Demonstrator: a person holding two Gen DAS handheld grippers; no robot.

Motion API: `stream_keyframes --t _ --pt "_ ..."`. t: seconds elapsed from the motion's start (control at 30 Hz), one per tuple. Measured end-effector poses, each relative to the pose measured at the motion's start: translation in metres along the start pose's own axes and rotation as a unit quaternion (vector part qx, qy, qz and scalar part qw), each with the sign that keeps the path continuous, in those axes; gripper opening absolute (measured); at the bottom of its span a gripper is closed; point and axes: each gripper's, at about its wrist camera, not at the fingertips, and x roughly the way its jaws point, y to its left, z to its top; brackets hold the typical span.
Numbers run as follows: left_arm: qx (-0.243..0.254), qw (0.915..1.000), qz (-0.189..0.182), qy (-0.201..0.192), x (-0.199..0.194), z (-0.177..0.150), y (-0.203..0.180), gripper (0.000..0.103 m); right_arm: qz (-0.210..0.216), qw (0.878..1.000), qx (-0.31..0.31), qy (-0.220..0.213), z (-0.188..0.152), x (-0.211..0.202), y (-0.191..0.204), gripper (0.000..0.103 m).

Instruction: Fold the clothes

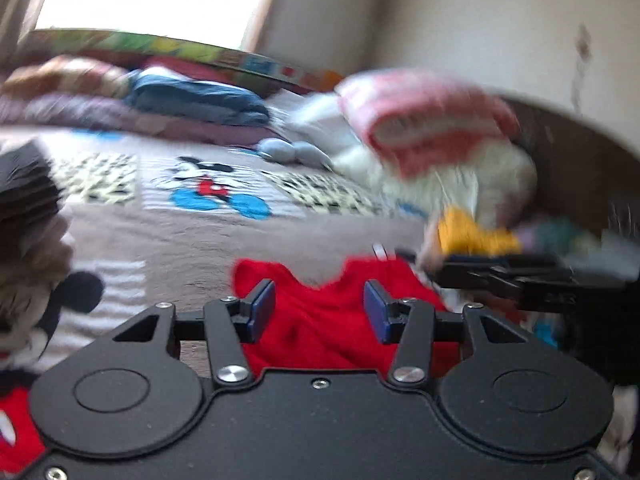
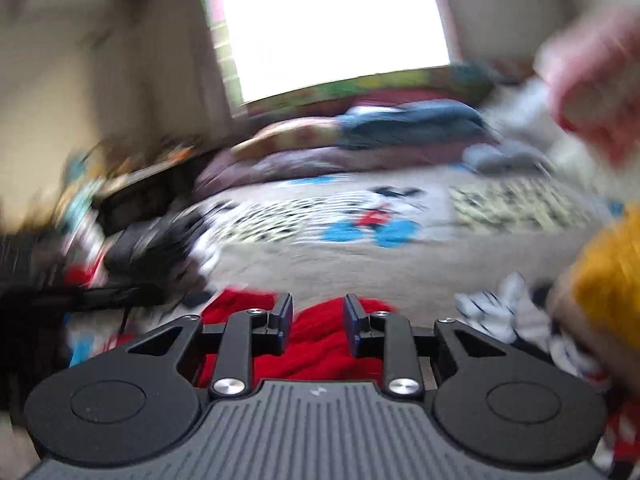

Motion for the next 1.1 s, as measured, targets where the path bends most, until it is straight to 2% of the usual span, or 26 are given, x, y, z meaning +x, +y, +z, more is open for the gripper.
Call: stream_keyframes --t 0.07,0.2,0.37,0.57,0.7,0.77,0.83,0.9,1.03,1.1 --pt "0.042 0.9991 0.007 0.008 0.011 -0.009 -0.01 0.047 0.009 0.999 -0.05 0.012 -0.004 0.007 0.015 0.031" --pt "0.09 0.9952 0.028 0.028 0.032 -0.033 -0.014 0.047 0.009 0.997 -0.077 0.027 -0.018 0.027 0.016 0.032" --pt "0.125 0.9898 0.051 0.044 0.046 -0.045 -0.02 0.047 0.019 0.997 -0.064 0.028 -0.041 0.042 0.005 0.036" --pt "0.11 0.9911 0.052 0.055 0.052 -0.047 -0.015 0.049 0.048 0.998 -0.012 0.032 -0.053 0.058 -0.013 0.037" --pt "0.093 0.9923 0.044 0.068 0.043 -0.034 -0.016 0.05 0.043 0.998 -0.022 0.032 -0.044 0.049 -0.005 0.038" --pt "0.082 0.9942 0.04 0.057 0.036 -0.02 -0.013 0.05 0.044 0.999 -0.019 0.025 -0.038 0.04 -0.002 0.039" --pt "0.084 0.9949 0.045 0.034 0.038 -0.01 -0.013 0.05 0.037 0.999 -0.034 0.009 -0.032 0.032 0.0 0.046" --pt "0.086 0.995 0.048 0.017 0.042 0.0 -0.012 0.05 0.03 0.999 -0.042 0.002 -0.025 0.034 -0.002 0.046" --pt "0.083 0.9945 0.051 0.039 0.074 0.004 -0.002 0.05 0.013 0.999 -0.033 0.003 -0.014 0.05 -0.016 0.047" --pt "0.046 0.9959 0.056 0.055 0.084 -0.007 0.013 0.05 0.009 1.0 -0.01 0.014 -0.016 0.062 -0.028 0.047"
